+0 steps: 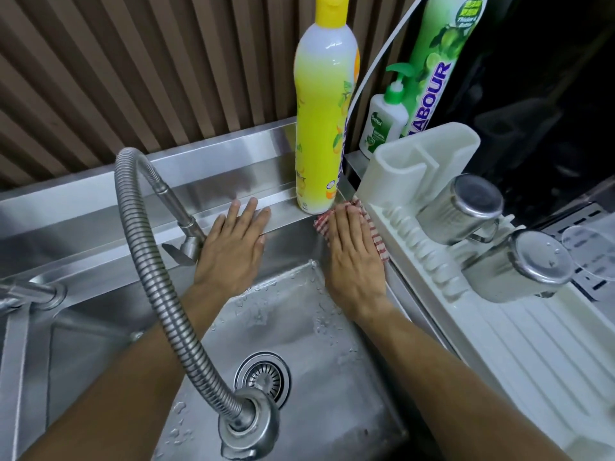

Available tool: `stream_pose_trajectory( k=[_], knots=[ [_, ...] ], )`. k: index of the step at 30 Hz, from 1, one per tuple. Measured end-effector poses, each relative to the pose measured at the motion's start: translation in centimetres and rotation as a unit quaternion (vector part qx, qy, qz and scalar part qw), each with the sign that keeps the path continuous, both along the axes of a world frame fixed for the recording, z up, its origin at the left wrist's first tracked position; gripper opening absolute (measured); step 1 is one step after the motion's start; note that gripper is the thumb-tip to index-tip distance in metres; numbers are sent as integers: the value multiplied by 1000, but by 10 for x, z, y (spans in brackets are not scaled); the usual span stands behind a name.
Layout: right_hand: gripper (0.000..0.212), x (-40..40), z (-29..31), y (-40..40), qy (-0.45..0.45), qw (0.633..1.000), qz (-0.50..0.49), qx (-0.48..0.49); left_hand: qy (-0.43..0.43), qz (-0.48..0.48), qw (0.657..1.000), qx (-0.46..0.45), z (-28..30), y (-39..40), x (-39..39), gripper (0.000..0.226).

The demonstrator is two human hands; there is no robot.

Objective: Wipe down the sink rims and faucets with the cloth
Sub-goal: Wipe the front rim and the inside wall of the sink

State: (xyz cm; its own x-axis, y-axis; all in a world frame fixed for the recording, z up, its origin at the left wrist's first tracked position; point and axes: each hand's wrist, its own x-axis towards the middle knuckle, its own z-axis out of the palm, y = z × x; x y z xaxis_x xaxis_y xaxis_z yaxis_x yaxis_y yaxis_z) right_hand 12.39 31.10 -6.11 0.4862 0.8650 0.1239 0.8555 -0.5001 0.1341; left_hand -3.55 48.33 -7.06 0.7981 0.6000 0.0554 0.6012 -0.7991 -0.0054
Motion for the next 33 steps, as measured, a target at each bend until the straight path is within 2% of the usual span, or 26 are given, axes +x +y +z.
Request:
stream_pose_trajectory(
  k=[3, 8, 12, 16, 21, 25, 29, 31, 33],
  knots=[
    [69, 0, -1, -17, 29, 999, -4, 39, -6, 1, 1000, -14, 1, -2, 1, 59],
    [76, -27, 0, -85, 47, 997, -33, 55, -11, -5, 1000, -27, 1, -1, -2, 60],
    [72, -9, 2, -38, 33, 998, -30, 52, -18, -4, 1000, -20, 2, -3, 0, 59],
    [78, 2, 6, -2, 68, 997, -26, -8, -29, -10, 999, -17, -1, -1, -3, 59],
    [73, -29, 8, -107, 89, 995, -37, 33, -24, -13, 999, -28, 0, -6, -2, 56],
    [76, -59, 13, -182, 87, 992, -83, 25, -37, 18, 997, -58, 6, -26, -6, 60],
    [68, -48, 11, -149, 116, 990, -76, 35, -35, 38, 996, -76, 5, -42, -5, 67],
    [65, -35, 12, -122, 143, 987, -69, 21, -37, 22, 996, -75, 4, -40, -9, 71],
    [63, -28, 12, -119, 133, 990, -45, 3, -29, -2, 997, -74, 3, -37, -16, 77]
  ],
)
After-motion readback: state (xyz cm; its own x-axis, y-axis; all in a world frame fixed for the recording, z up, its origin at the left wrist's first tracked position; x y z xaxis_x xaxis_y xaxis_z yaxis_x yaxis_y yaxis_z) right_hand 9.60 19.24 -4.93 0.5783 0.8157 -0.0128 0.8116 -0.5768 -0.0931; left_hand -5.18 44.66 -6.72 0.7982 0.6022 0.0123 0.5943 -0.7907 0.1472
